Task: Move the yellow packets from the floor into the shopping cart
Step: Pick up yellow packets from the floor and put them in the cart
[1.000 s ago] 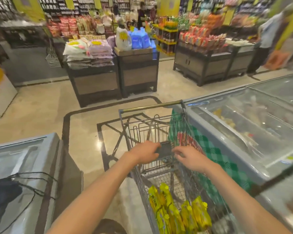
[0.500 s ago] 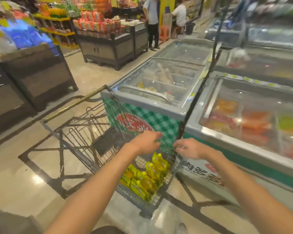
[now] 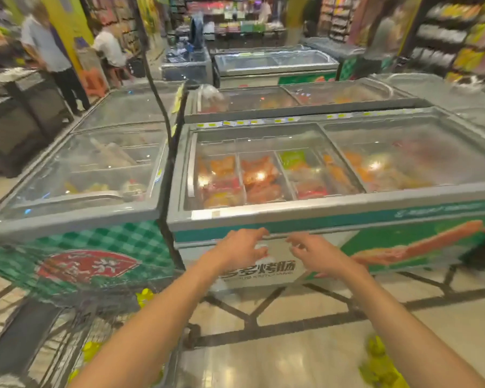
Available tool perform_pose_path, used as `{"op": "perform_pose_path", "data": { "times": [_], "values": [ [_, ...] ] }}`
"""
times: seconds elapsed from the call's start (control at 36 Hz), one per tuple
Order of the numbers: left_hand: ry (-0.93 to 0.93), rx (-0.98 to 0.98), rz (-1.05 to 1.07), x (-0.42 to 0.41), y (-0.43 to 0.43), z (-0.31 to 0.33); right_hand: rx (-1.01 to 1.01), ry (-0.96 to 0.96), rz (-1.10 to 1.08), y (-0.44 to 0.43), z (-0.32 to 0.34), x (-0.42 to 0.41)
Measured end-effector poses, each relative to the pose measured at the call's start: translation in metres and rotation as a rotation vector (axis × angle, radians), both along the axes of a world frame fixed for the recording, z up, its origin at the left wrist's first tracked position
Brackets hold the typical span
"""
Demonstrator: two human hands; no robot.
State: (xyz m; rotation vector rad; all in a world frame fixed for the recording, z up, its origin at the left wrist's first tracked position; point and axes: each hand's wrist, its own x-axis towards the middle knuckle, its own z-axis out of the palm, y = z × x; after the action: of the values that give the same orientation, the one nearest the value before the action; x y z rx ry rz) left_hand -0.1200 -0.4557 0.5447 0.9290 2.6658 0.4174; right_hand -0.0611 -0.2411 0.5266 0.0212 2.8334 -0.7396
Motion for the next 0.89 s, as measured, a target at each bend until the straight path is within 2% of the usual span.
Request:
{"op": "perform_pose_path", "data": {
  "times": [0.22,0.42,0.64,0.89],
  "values": [
    [0.023,0.07,-0.276,0.022,0.157,0.023,-0.032,0.069,-0.266,0.152,0.004,0.079],
    [0.044,0.086,-0.483,0.053,0.285,0.025,-0.051,0.147,-0.449,0.247,0.015,0.156],
    [0.012,0.093,-0.673,0.096,0.393,0.018,0.012,0.155,-0.647,0.321,0.008,0.246],
    [0.004,0.007,-0.906,0.131,0.474,-0.01,-0.025,0.124,-0.903,0.344,-0.013,0.31]
  ]
}}
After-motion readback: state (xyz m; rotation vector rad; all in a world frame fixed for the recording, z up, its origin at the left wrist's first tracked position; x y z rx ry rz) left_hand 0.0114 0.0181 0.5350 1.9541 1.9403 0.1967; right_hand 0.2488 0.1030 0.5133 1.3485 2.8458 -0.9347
